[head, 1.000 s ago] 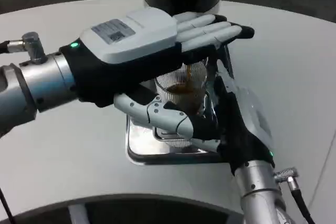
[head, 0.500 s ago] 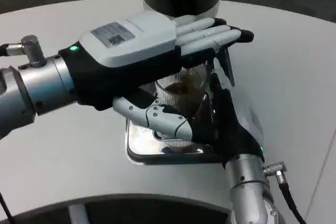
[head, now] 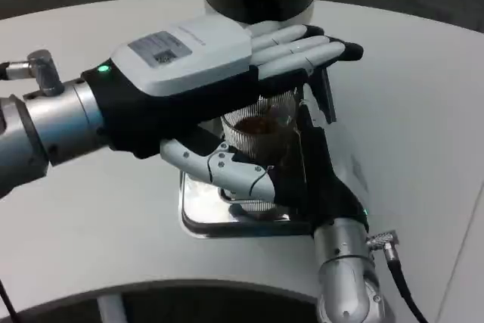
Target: Grasp the cup under the faucet to collect the drink, then remove the cup.
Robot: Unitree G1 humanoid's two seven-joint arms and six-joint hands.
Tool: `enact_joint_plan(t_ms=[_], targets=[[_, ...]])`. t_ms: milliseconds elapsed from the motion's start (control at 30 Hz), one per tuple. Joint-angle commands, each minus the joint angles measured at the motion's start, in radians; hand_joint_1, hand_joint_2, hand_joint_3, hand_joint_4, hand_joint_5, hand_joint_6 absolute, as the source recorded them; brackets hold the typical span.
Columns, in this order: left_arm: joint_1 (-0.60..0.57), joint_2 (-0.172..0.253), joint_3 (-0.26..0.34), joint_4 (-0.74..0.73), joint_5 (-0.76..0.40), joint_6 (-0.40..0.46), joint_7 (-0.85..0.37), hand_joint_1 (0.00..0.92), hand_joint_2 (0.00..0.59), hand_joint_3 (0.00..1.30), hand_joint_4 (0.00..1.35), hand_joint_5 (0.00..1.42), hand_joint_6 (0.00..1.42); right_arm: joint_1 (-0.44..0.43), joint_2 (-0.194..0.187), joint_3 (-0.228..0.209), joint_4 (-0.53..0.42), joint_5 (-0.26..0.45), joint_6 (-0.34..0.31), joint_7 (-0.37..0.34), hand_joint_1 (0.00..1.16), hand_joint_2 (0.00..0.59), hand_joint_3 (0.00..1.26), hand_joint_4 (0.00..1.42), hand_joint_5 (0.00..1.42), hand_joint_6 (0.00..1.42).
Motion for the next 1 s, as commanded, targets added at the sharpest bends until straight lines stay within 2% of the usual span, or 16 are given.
enact_joint_plan(t_ms=[33, 233, 300, 500, 833, 1000], targets=[[0.032, 0.029, -0.006, 0.009, 0.014, 0.0, -0.02, 0.0, 0.139, 0.0, 0.0, 0.0, 0.0, -0.012, 0.013, 0.005, 0.032, 0.011, -0.033, -0.034, 0.73, 0.189, 0.0, 0.0, 0.0, 0.0], [0.036, 0.027, 0.001, 0.011, 0.009, -0.001, -0.011, 0.0, 0.147, 0.0, 0.0, 0.0, 0.0, -0.018, 0.02, 0.004, 0.064, 0.027, -0.047, -0.058, 0.73, 0.191, 0.0, 0.0, 0.0, 0.0], [0.04, 0.026, 0.004, 0.011, 0.003, 0.004, -0.009, 0.0, 0.149, 0.0, 0.0, 0.0, 0.0, -0.013, 0.032, -0.007, 0.08, 0.053, -0.065, -0.068, 0.73, 0.19, 0.0, 0.0, 0.0, 0.0], [0.047, 0.023, 0.011, 0.015, -0.003, 0.004, 0.0, 0.0, 0.161, 0.0, 0.0, 0.0, 0.0, -0.018, 0.028, 0.0, 0.112, 0.075, -0.102, -0.081, 0.74, 0.189, 0.0, 0.0, 0.0, 0.0], [0.091, -0.046, 0.112, 0.036, -0.146, -0.044, 0.094, 0.0, 0.185, 0.0, 0.0, 0.0, 0.0, -0.023, 0.019, 0.013, 0.114, 0.076, -0.1, -0.06, 0.75, 0.187, 0.0, 0.0, 0.0, 0.0], [0.113, -0.054, 0.132, 0.038, -0.198, -0.028, 0.087, 0.0, 0.189, 0.0, 0.0, 0.0, 0.0, -0.044, 0.023, 0.014, 0.145, 0.08, -0.101, -0.061, 0.76, 0.189, 0.0, 0.0, 0.0, 0.0]])
